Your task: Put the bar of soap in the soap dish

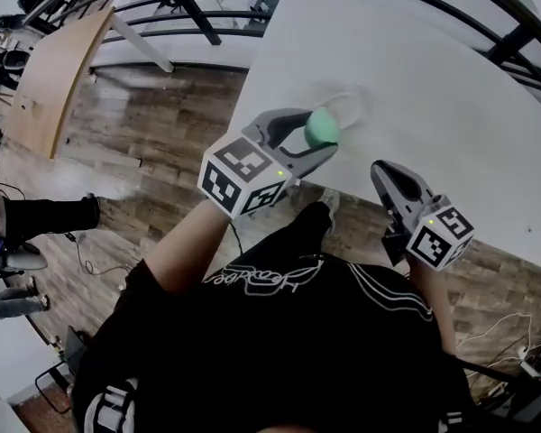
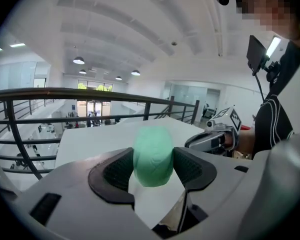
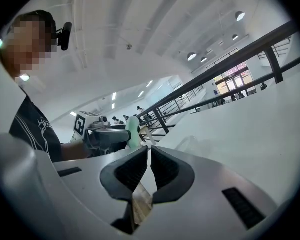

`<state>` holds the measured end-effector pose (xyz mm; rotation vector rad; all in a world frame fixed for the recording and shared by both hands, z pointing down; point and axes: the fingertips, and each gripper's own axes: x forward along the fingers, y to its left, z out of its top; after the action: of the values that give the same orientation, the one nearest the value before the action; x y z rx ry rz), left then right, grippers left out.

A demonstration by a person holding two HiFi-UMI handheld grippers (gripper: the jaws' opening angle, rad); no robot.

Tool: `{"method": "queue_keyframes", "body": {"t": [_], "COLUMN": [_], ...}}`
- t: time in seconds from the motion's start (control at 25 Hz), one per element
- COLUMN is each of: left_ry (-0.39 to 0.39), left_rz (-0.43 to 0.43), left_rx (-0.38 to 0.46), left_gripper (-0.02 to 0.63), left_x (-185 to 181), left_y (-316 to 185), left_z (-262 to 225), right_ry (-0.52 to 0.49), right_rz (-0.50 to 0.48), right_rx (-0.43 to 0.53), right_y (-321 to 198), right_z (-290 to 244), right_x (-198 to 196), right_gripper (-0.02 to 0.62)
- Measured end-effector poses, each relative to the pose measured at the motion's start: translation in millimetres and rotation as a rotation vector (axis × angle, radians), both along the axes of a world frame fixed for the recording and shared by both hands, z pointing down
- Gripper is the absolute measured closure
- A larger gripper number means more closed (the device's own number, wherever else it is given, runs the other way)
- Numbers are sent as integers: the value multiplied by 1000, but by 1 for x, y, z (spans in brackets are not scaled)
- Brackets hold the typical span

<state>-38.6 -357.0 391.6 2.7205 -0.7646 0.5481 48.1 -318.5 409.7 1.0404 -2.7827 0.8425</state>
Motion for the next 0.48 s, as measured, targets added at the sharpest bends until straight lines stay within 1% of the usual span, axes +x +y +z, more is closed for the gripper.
{"method": "queue_keyframes", "body": {"t": [0.24,0.48], "left_ry": [-40,-113], "left_rz": [32,94], "left_rx": [15,68], "left_gripper": [347,347], "left_x": [2,12], "left_y": [-15,-39], "left_z": [16,31], "right_ry": [23,26], "right_rz": [2,25], "right_rx": [-5,-26], "right_y": [-9,-30], "right_z": [7,16], "right_x": [0,10], "right_gripper": [569,569]}}
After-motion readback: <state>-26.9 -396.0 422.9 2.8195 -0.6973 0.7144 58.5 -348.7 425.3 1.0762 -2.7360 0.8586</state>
